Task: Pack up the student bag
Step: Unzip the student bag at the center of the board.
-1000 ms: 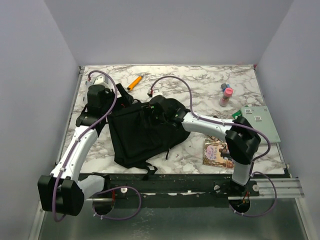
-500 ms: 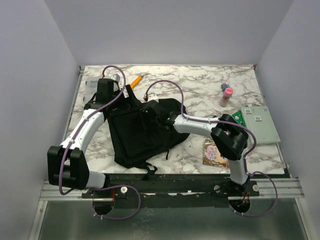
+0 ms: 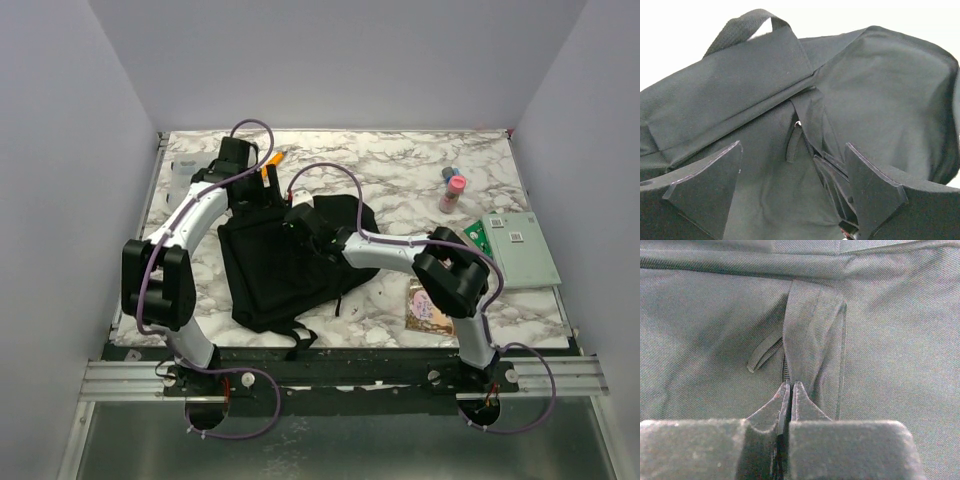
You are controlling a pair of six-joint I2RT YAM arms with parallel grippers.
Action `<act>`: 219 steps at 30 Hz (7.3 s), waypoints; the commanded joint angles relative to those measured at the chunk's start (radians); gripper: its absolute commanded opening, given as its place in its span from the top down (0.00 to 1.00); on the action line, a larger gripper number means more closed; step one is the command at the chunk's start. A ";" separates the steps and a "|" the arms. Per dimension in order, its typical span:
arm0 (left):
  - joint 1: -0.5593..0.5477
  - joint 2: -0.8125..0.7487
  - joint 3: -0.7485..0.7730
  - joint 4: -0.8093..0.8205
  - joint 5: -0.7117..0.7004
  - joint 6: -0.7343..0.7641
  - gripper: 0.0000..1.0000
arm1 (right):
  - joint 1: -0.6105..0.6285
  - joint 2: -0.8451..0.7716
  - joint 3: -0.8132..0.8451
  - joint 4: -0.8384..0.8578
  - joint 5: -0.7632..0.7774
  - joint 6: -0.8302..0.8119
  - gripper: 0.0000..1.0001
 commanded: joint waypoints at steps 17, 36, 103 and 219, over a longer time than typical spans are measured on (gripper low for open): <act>-0.041 -0.032 -0.069 -0.009 0.087 0.045 0.51 | -0.128 -0.176 -0.217 0.254 -0.411 0.101 0.99; -0.158 -0.219 -0.311 0.127 0.088 -0.101 0.52 | -0.181 -0.202 -0.321 0.428 -0.586 0.464 0.99; -0.159 -0.101 -0.225 0.016 -0.039 0.074 0.77 | -0.185 -0.225 -0.386 0.592 -0.687 0.535 0.99; -0.382 -0.585 -0.403 0.012 -0.461 0.157 1.00 | -0.182 -0.207 -0.378 0.332 -0.365 0.367 0.99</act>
